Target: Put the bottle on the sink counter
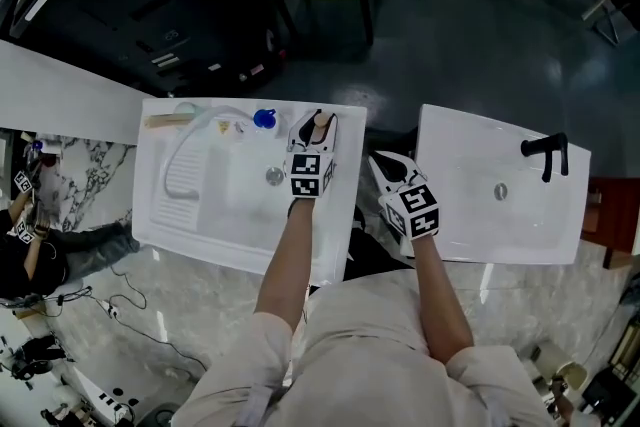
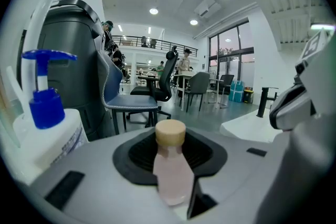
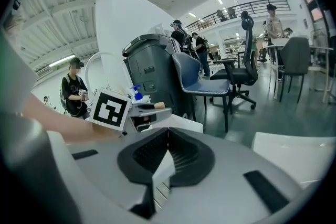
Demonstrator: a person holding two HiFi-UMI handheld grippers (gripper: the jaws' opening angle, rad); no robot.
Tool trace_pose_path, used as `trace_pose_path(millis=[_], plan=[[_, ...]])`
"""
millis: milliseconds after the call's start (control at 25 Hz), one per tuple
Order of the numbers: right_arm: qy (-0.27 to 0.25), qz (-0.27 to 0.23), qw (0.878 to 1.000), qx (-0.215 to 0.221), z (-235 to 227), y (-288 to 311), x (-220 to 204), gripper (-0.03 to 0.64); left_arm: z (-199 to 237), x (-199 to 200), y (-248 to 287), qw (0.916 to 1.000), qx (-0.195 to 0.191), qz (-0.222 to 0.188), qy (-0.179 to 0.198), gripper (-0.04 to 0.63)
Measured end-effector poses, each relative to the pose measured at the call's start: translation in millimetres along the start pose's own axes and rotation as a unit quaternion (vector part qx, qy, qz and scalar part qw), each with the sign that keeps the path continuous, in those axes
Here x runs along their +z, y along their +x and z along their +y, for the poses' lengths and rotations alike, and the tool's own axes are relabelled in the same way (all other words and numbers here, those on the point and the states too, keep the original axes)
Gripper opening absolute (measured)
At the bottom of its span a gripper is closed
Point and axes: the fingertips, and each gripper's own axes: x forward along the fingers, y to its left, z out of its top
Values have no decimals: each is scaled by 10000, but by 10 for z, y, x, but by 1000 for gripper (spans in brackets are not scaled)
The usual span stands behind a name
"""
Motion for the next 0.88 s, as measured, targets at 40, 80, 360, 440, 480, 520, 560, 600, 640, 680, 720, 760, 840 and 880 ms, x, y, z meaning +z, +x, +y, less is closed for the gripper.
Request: trace_pose_path(millis=[40,80,360,440,480,520,560,600,640,680,720,760,840,880], plan=[[-4,4,10000,2,-1,-1,0,6,10,5,0,10000,16,-18,-10,129],[-5,9,10000,4,-3,-3,-2,6,11,3,-5,10000,19,-35,-8,129],[64,17,10000,12,-16,-35,-39,6,-34,-33,-51,9998,-19,-155,98,129],[83,20,10000,19,-12,-42,-48,6,-45,-43,-66,9997,-7,-190,181,129],[92,28,10000,20,-9,-46,-57,6,-51,-47,-74,9995,2,-216,222,129],[100,36,9999,20,-5,-50,-67,6,-54,-51,-81,9994,7,-239,250,129],[110,42,9999,18,1,-54,-78,6,-53,-53,-85,9993,6,-254,263,129],[124,45,9999,15,7,-59,-89,6,-52,-57,-87,9993,-4,-259,266,129],[140,49,9999,12,12,-66,-104,6,-52,-61,-87,9993,-22,-256,266,129],[156,57,9999,7,15,-75,-121,6,-53,-65,-86,9993,-44,-253,268,129],[171,68,9998,0,16,-85,-139,6,-54,-67,-86,9993,-65,-251,276,129],[187,77,9998,-8,16,-96,-157,6,-56,-67,-87,9993,-83,-246,284,130],[228,81,9997,-30,19,-123,-187,6,-58,-67,-87,9993,-130,-226,274,130],[252,77,9996,-41,22,-137,-199,6,-60,-68,-85,9993,-167,-216,254,131]])
